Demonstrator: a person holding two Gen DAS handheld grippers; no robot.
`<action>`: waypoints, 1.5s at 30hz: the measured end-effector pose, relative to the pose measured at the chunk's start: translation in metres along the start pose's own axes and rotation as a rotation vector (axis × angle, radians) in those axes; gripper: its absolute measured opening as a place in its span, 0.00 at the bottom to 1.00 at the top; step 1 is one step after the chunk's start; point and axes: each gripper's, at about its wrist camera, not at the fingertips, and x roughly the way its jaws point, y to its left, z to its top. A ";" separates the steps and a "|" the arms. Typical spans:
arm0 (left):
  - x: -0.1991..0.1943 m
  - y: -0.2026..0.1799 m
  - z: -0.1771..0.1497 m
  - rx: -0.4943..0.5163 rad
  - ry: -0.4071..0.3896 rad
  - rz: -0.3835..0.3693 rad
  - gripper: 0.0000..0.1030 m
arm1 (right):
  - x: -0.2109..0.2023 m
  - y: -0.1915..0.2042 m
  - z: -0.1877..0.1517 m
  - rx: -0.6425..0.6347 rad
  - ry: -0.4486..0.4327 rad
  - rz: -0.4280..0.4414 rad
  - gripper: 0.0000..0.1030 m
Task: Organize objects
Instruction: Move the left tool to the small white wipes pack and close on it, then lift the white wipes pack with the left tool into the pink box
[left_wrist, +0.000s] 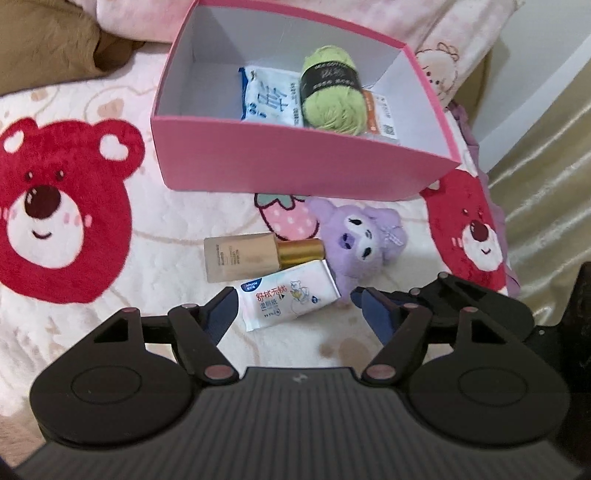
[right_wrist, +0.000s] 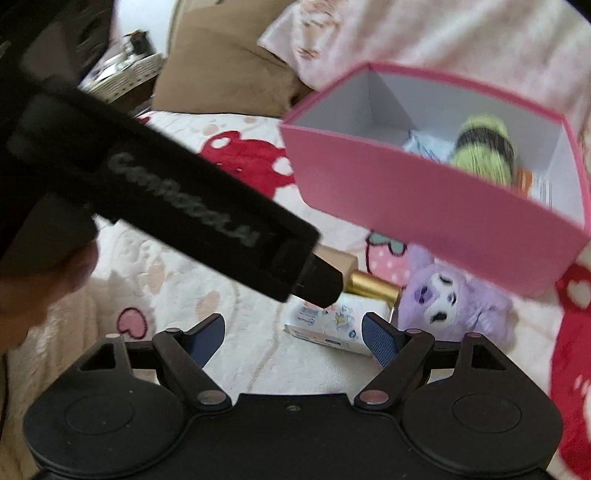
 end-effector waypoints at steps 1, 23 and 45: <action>0.005 0.002 -0.002 -0.008 0.001 -0.002 0.69 | 0.005 -0.004 -0.003 0.023 0.002 -0.001 0.82; 0.066 0.026 -0.016 -0.194 0.018 0.002 0.49 | 0.047 -0.013 -0.029 0.084 0.013 -0.099 0.92; 0.062 0.042 -0.024 -0.273 0.001 -0.028 0.34 | 0.044 -0.009 -0.045 0.099 0.004 -0.085 0.85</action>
